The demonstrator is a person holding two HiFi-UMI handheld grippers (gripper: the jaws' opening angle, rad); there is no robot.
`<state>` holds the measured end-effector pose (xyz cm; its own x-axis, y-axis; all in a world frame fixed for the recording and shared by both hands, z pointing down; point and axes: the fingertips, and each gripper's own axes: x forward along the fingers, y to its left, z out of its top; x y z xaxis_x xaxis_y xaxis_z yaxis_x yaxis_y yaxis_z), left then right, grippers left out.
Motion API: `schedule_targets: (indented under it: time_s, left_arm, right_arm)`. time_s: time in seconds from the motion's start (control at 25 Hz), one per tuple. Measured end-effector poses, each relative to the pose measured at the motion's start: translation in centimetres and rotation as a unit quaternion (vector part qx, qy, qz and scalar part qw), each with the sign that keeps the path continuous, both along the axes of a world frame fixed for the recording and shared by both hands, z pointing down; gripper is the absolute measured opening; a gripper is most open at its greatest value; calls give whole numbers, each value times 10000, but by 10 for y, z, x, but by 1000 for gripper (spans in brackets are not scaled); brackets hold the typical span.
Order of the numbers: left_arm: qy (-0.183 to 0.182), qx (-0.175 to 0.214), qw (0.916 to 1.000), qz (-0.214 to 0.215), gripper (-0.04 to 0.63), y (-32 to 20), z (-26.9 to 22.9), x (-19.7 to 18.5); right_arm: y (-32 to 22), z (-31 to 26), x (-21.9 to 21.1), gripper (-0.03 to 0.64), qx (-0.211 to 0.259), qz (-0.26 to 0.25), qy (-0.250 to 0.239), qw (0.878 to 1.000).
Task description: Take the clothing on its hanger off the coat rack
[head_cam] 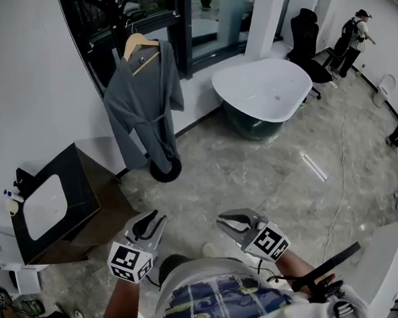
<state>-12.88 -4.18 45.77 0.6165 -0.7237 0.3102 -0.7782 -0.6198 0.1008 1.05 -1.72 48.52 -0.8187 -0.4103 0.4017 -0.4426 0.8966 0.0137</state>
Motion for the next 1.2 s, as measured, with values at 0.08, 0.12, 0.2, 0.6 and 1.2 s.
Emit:
schedule_targets:
  time_s: [0.08, 0.12, 0.2, 0.6, 1.2]
  left_arm:
    - [33, 69, 9996, -254, 143, -38, -14, -10]
    - [-19, 120, 9993, -348, 161, -55, -21, -17]
    - [-212, 278, 9980, -525, 175, -91, -38, -35]
    - [-1067, 850, 9842, -1133, 281, -315, -117, -132]
    - [-966, -765, 9922, 176, 51, -457, -61, -149]
  right_arm:
    - [-20, -1, 10, 58, -87, 129, -31, 9999]
    - [-26, -2, 13, 60, -106, 206, -88, 9997]
    - [-39, -2, 21, 61, -105, 375, -126, 9992]
    - [-119, -5, 34, 71, -101, 1363, -199, 9904]
    - [-169, 10, 19, 66, -392, 2336, -210, 9713]
